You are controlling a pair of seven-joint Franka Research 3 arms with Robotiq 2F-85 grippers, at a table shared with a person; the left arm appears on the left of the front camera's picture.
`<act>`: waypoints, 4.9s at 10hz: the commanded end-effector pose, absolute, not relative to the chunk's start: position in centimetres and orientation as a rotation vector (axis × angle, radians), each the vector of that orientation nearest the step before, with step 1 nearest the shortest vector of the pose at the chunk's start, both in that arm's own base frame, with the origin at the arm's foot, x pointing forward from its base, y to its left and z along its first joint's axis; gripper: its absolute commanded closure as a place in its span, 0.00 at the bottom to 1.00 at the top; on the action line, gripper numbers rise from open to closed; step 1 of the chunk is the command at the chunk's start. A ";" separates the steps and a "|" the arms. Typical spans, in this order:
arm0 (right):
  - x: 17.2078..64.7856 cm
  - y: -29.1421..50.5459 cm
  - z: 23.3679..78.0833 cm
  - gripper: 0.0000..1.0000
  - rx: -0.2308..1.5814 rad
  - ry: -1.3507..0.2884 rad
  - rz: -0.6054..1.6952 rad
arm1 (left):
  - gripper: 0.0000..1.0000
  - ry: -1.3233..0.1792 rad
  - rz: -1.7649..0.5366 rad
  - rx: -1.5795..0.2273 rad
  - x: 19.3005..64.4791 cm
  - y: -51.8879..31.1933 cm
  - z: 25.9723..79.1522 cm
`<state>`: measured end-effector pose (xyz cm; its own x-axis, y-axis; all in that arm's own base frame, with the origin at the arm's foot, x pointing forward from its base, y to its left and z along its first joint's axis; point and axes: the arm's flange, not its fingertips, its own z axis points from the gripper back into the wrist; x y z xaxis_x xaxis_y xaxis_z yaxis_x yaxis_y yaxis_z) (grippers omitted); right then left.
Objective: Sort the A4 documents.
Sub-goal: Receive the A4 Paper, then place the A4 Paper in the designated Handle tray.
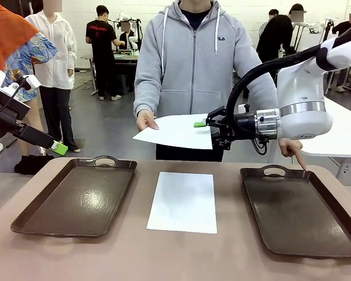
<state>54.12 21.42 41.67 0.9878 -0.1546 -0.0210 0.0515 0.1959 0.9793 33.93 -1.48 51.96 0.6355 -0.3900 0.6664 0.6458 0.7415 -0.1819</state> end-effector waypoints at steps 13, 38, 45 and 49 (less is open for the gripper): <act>53.8 21.7 41.6 1.00 1.384 -0.062 -0.126 | 0.00 -0.646 -0.625 -0.444 34.0 -1.4 51.9; 43.7 2.7 44.9 0.99 1.379 -0.040 -0.003 | 0.00 -0.646 -0.625 -0.444 34.0 -1.4 51.9; 46.4 -3.5 40.0 0.99 1.261 -0.085 0.004 | 0.00 -0.646 -0.625 -0.444 34.0 -1.4 51.9; 49.2 -6.6 39.5 0.99 1.189 -0.018 0.022 | 0.00 -0.646 -0.625 -0.444 34.0 -1.4 51.9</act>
<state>48.41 -5.70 39.09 0.9993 -0.0078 0.0378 -0.0323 0.3686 0.9290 33.91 -1.52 51.98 0.6352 -0.3909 0.6661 0.6459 0.7417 -0.1807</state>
